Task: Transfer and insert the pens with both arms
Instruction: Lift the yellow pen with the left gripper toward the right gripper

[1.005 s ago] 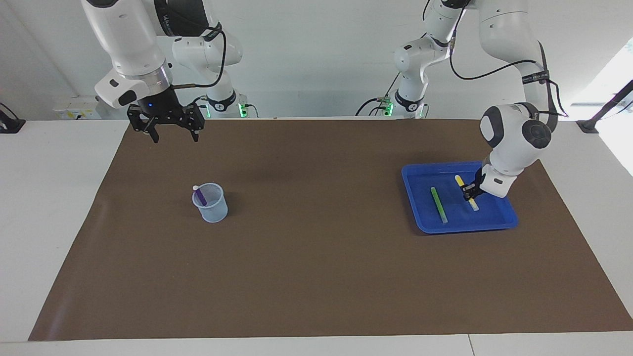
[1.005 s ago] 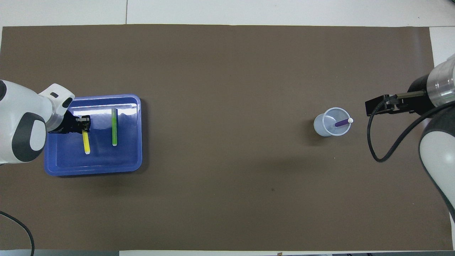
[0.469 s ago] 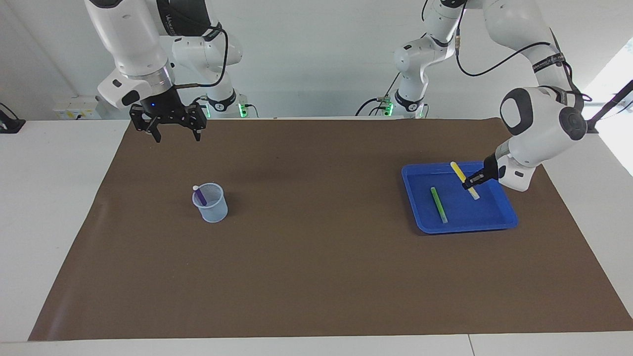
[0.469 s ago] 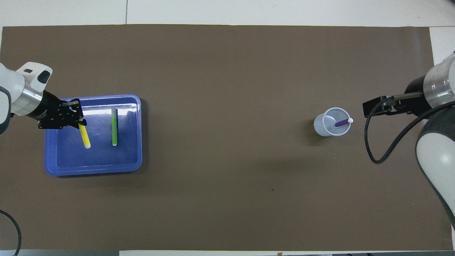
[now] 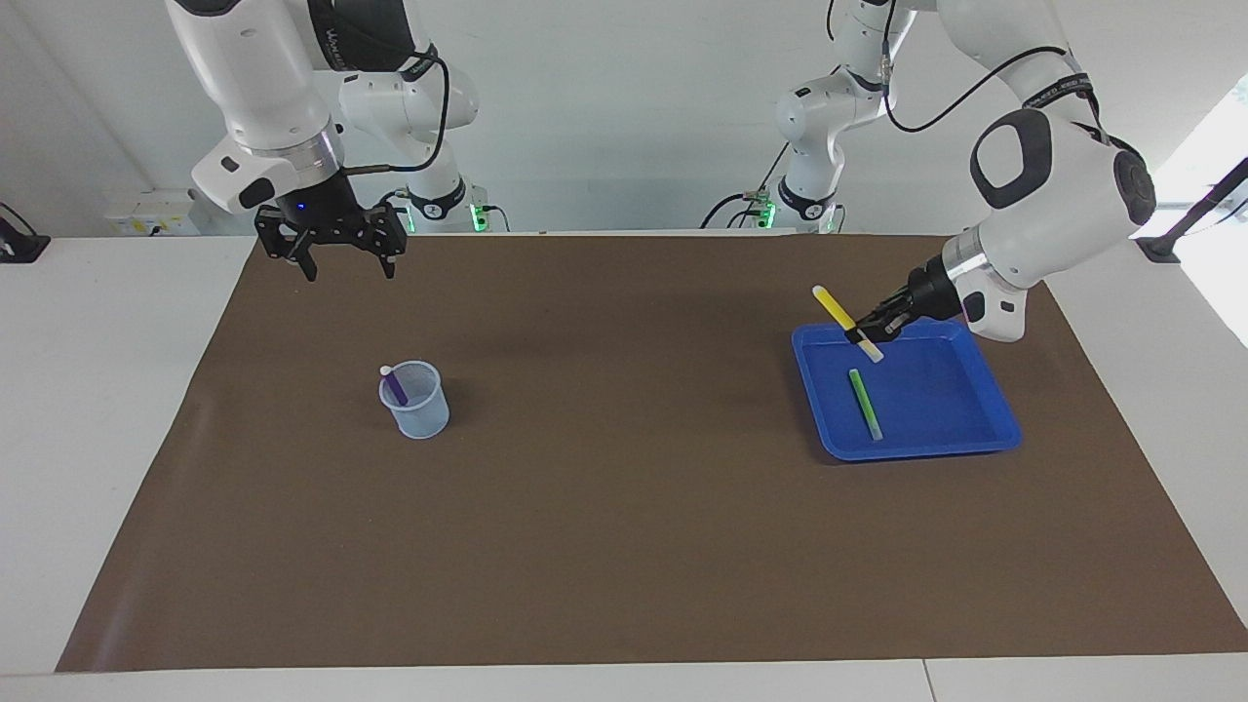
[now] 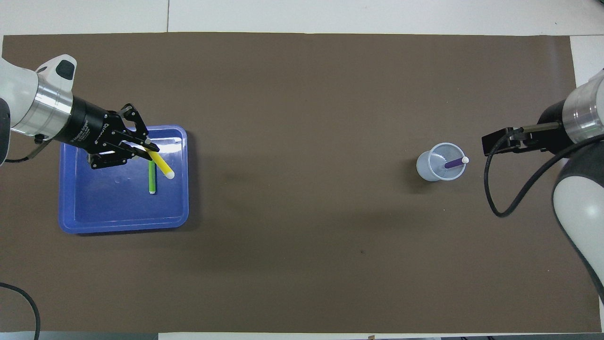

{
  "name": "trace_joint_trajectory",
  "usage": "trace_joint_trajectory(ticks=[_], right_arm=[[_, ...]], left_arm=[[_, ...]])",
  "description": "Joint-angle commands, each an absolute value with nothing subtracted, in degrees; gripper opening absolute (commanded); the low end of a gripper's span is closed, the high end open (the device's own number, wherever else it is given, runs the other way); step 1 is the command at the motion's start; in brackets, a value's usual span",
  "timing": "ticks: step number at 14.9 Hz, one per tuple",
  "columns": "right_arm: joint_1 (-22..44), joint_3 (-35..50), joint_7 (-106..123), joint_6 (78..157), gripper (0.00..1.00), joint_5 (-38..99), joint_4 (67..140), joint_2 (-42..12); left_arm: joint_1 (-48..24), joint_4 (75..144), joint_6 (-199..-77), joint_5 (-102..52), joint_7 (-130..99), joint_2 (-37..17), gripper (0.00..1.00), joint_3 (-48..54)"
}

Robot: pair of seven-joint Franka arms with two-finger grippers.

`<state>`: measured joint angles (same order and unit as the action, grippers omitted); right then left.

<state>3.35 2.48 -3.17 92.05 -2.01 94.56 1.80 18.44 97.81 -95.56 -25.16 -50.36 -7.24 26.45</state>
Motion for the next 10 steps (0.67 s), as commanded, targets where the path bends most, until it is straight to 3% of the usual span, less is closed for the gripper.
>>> trace_joint_trajectory(ticks=[1, 5, 10], right_arm=[[3.3, 2.8, -4.3, 91.4, 1.00, -2.4, 94.0, 1.9], [3.7, 3.9, -5.2, 91.5, 1.00, -2.2, 94.0, 1.9], [3.7, 5.6, -10.4, 91.9, 1.00, 3.4, 93.7, 1.7]], left_arm=[[18.2, 98.6, -94.7, -30.0, -63.7, -4.2, 0.00, 28.9], [18.0, 100.4, -95.3, -41.6, -72.6, -2.9, 0.00, 31.4], [16.0, 109.1, -96.8, -55.8, -74.8, 2.9, 0.00, 31.4]])
